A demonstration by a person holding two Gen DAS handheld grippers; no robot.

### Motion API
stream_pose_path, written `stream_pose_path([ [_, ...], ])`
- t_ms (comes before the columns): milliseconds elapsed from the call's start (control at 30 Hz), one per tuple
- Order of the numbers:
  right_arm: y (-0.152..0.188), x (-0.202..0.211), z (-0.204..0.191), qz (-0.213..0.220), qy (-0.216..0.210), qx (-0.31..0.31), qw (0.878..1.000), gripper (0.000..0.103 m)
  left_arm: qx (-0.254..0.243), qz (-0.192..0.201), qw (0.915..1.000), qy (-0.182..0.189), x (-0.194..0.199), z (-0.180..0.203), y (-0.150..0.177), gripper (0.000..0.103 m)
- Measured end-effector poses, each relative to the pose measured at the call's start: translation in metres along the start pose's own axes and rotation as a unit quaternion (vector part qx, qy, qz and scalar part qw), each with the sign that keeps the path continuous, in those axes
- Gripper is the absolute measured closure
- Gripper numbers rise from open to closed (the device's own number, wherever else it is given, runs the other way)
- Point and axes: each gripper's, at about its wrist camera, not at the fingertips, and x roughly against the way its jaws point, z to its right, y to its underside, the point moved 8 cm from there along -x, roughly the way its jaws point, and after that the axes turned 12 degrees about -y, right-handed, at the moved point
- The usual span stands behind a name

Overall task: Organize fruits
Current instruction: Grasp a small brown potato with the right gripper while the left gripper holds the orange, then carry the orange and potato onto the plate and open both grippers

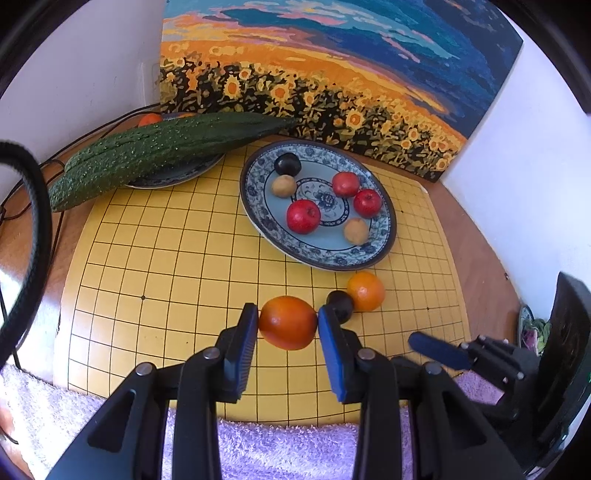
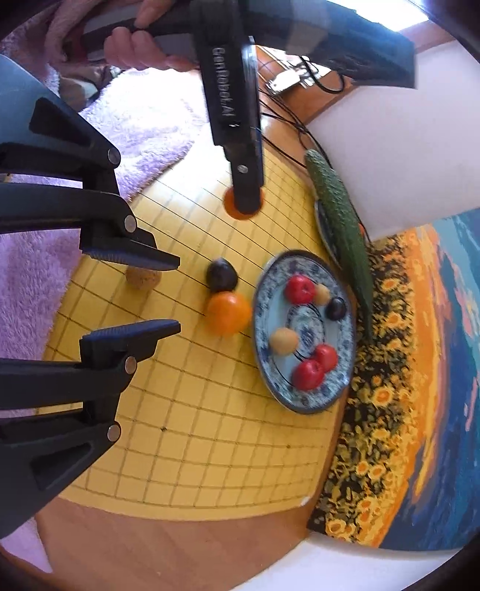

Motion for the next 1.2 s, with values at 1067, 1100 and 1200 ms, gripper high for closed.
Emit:
stream_pose_path([
  [1067,-0.016,-0.007,0.008,0.004,0.025,0.015,1.0,0.077,-0.007,0.019,0.9997,-0.013,-0.006,0.002,-0.024,0.068],
  [1100,-0.019,-0.006,0.01,0.006,0.027,0.016,1.0,0.077,-0.007,0.022,0.9996,-0.014,-0.007,0.002,-0.028,0.068],
  [1200,-0.028,-0.004,0.017,0.011,0.035,0.018,0.999,0.077,-0.006,0.029,0.9994,-0.018,-0.013,0.0,-0.039,0.068],
])
